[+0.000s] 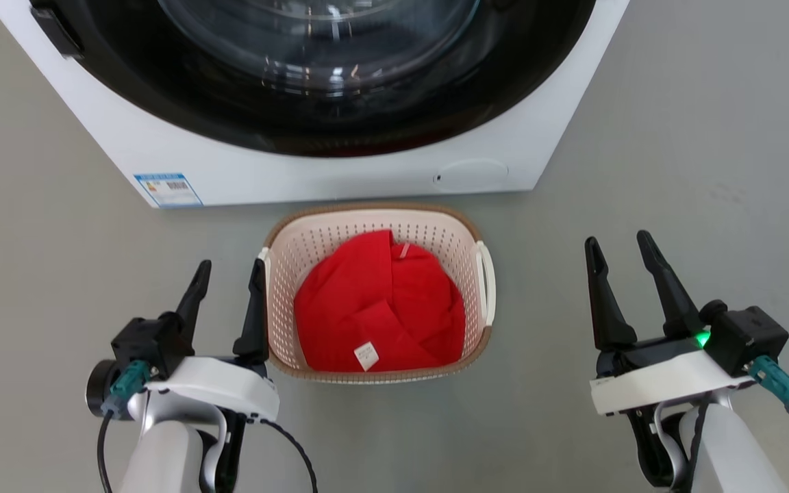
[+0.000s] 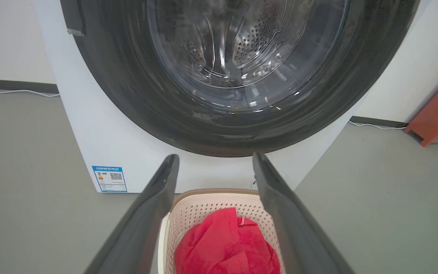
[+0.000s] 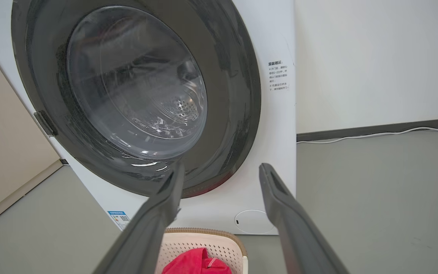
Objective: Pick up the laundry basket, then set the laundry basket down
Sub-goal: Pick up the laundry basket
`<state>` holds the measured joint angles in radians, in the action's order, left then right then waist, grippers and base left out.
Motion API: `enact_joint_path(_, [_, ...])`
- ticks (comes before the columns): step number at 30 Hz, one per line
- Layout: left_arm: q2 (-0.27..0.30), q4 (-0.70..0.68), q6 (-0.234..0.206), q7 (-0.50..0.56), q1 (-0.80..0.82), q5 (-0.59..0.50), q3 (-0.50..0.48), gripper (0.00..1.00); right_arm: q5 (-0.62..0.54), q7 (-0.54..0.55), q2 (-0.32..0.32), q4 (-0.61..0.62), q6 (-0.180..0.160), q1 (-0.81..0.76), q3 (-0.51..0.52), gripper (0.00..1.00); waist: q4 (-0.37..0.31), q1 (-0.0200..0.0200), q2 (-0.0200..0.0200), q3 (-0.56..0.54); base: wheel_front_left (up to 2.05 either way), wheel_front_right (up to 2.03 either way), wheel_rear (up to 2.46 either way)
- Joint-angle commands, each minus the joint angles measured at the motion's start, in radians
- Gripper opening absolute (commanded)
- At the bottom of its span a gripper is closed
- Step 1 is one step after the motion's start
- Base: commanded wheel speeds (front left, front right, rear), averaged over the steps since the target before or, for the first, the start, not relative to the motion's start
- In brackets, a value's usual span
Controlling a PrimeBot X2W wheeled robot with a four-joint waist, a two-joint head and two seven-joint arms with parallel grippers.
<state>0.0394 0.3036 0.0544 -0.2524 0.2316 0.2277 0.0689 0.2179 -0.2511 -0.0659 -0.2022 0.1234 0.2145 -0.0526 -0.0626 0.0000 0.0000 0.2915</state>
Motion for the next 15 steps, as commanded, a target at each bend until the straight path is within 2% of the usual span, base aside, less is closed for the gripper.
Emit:
enact_joint_path(1, [0.011,-0.02,0.007,-0.009,0.038,-0.012,-0.032,1.0,0.005,-0.011,0.004,0.022,0.007,0.026,-0.025,1.0,-0.001,0.0,0.0,0.022,0.0,0.0,0.0])
enact_joint_path(15, [0.011,0.032,0.033,-0.009,0.131,-0.026,-0.058,1.0,0.023,-0.011,0.007,-0.026,0.007,0.116,-0.031,1.0,-0.001,0.0,0.0,0.157,0.0,0.0,0.0])
